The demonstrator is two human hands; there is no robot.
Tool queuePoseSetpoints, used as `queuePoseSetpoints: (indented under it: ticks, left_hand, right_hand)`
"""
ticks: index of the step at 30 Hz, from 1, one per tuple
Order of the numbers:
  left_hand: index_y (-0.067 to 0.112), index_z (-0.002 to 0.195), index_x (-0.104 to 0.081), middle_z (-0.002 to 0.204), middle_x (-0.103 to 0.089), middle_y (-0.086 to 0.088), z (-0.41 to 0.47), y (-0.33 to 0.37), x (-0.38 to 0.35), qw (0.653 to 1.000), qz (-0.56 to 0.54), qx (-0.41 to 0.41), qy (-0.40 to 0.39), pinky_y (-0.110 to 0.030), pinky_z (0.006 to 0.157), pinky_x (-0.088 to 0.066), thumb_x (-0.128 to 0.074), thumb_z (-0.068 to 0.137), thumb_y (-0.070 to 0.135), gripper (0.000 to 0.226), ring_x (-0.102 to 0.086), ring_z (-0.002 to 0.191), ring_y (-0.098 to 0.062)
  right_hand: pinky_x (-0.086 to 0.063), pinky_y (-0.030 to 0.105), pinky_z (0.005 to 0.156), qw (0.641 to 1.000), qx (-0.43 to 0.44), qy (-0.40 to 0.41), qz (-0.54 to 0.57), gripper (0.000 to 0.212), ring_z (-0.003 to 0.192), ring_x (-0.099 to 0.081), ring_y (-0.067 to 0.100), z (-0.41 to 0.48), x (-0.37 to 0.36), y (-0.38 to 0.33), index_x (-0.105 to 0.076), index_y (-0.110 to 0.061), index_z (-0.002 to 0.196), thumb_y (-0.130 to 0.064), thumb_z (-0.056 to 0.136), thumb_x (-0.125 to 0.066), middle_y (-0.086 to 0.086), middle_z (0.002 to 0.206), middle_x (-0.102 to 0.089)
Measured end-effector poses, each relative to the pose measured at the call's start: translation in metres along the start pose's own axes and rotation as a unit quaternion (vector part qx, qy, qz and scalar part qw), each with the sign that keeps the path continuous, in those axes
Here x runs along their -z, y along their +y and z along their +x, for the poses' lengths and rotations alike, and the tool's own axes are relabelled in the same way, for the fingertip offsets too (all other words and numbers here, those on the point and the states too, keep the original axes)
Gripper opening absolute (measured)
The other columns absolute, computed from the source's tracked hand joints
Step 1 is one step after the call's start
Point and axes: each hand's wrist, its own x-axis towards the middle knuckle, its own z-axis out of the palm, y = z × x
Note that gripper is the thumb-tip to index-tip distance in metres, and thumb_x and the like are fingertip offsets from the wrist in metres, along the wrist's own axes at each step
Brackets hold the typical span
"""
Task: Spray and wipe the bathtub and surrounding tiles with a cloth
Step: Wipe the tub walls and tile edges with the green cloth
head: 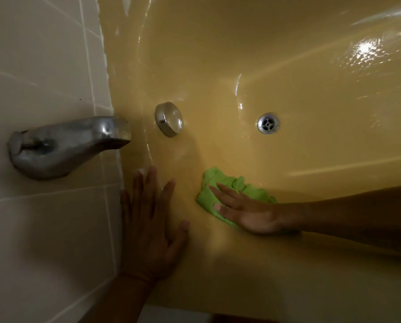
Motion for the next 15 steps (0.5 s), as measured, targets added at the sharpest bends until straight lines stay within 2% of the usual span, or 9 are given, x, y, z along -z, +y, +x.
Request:
queuePoseSetpoints:
  ticks: [3, 9, 12, 15]
  left_hand:
    - [0.022, 0.16, -0.025, 0.171, -0.01, -0.012, 0.0, -0.003, 0.0, 1.0, -0.003, -0.003, -0.009, -0.07, 0.119, -0.012, -0.044, 0.089, 0.051, 0.078, -0.005, 0.157, -0.039]
    - [0.034, 0.162, -0.011, 0.171, -0.006, -0.01, 0.003, -0.001, 0.005, 1.0, -0.016, -0.009, -0.025, -0.071, 0.117, -0.014, -0.044, 0.089, 0.05, 0.082, -0.002, 0.157, -0.038]
    - [0.036, 0.162, -0.01, 0.171, -0.007, -0.011, 0.002, 0.0, 0.003, 0.999, -0.027, -0.029, -0.002, -0.07, 0.118, -0.013, -0.045, 0.092, 0.05, 0.08, -0.005, 0.157, -0.039]
    - [0.035, 0.163, -0.008, 0.171, -0.008, -0.012, -0.001, -0.005, 0.0, 0.998, -0.035, -0.047, 0.036, -0.068, 0.119, -0.012, -0.035, 0.098, 0.061, 0.075, -0.008, 0.157, -0.039]
  right_hand:
    - [0.01, 0.036, 0.123, 0.999, -0.024, -0.015, 0.033, 0.066, 0.154, 0.014, 0.015, -0.014, 0.002, -0.004, 0.009, -0.057, 0.153, -0.073, 0.096, -0.018, -0.014, 0.168, 0.014]
    - [0.0, 0.059, 0.123, 0.995, -0.087, -0.001, 0.043, 0.101, 0.155, 0.011, 0.029, 0.003, 0.002, 0.006, 0.013, -0.064, 0.148, -0.104, 0.056, -0.001, -0.012, 0.168, 0.013]
    - [0.001, 0.06, 0.123, 0.99, -0.125, 0.023, 0.053, 0.084, 0.155, 0.01, 0.036, 0.022, 0.002, 0.013, 0.013, -0.061, 0.149, -0.095, 0.074, -0.005, -0.009, 0.169, 0.013]
    - [0.002, 0.061, 0.122, 0.989, -0.124, 0.043, 0.067, 0.084, 0.155, 0.01, 0.036, 0.037, 0.002, 0.015, 0.014, -0.06, 0.15, -0.095, 0.075, -0.004, -0.01, 0.168, 0.012]
